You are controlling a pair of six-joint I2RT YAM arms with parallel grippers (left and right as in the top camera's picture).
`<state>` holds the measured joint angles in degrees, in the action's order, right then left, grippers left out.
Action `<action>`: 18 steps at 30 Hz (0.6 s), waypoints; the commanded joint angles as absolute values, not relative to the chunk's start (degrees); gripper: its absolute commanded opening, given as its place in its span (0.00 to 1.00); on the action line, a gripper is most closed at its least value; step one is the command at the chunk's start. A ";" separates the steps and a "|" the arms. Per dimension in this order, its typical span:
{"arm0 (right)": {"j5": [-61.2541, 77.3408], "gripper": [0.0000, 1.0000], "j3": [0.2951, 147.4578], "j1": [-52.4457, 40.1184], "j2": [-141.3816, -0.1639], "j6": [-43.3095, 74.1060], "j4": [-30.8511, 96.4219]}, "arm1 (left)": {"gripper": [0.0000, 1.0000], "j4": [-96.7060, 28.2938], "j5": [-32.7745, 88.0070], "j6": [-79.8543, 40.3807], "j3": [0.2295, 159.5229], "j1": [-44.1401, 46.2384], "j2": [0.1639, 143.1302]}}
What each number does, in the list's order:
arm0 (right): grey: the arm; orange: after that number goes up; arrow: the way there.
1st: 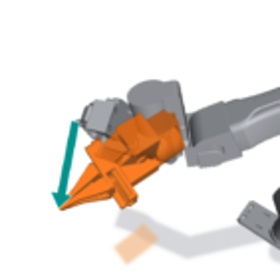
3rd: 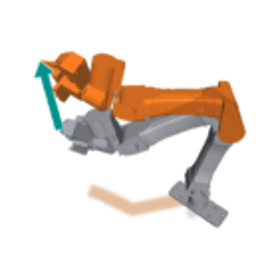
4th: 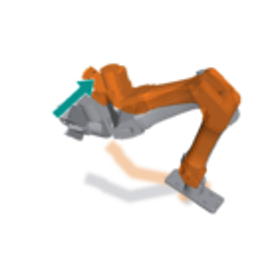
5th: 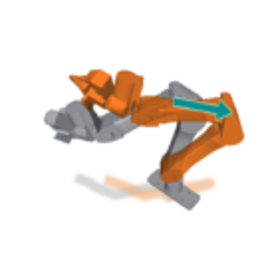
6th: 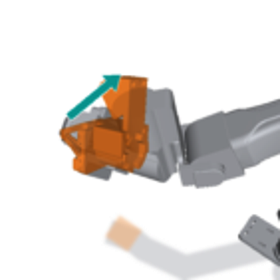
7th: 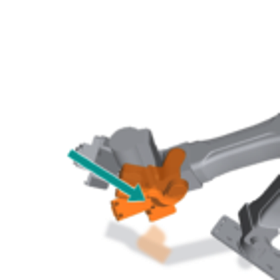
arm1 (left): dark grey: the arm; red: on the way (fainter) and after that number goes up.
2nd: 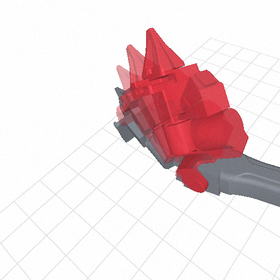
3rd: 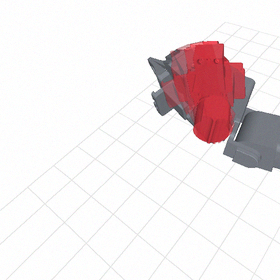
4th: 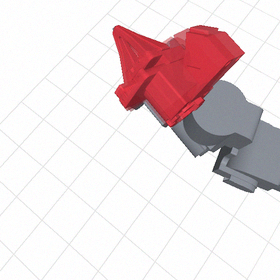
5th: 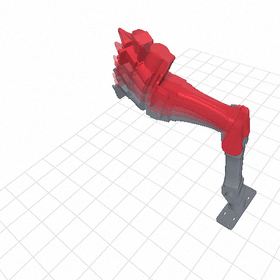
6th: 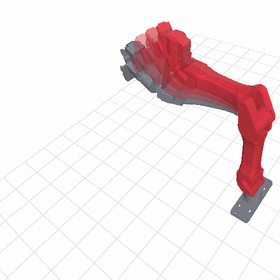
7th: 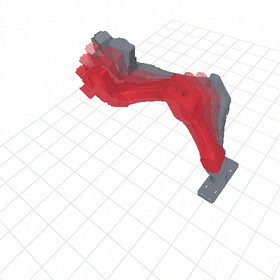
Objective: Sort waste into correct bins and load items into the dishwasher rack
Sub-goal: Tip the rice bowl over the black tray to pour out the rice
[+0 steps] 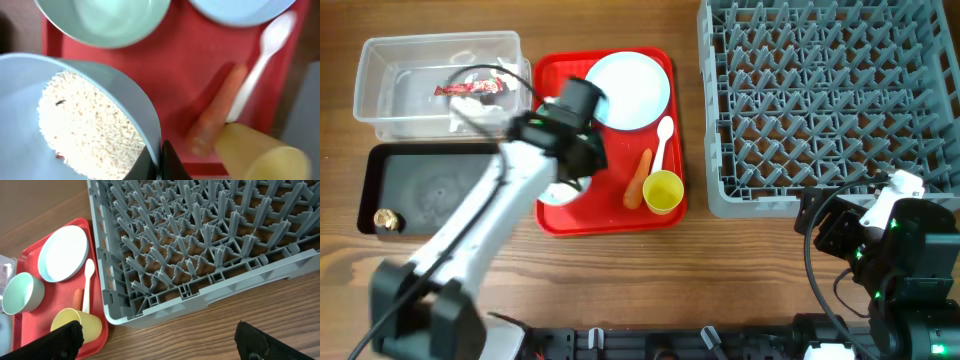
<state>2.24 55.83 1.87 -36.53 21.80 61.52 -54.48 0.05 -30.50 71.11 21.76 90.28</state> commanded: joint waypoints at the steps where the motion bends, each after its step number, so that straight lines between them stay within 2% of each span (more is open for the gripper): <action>1: 1.06 1.00 55.57 1.67 -36.80 20.99 61.21 | 0.04 -55.92 12.58 -20.91 72.07 11.40 87.85; 7: 1.06 1.00 55.57 1.67 -36.80 20.95 60.45 | 0.04 -56.42 27.07 -10.48 72.07 -7.20 87.99; 10: 1.06 1.00 55.57 1.67 -36.80 20.95 60.23 | 0.04 -56.23 30.24 -7.18 72.07 -16.23 88.25; 13: 1.08 1.00 55.57 1.67 -36.80 20.95 59.48 | 0.04 -55.55 32.29 -5.37 72.07 -23.35 89.47; 18: 1.06 1.00 55.57 1.67 -36.80 20.95 59.20 | 0.04 -55.53 47.42 2.96 72.07 -32.93 94.02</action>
<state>2.24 55.83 1.87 -36.64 21.58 59.57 -55.55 34.54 -4.84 71.59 -28.12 90.80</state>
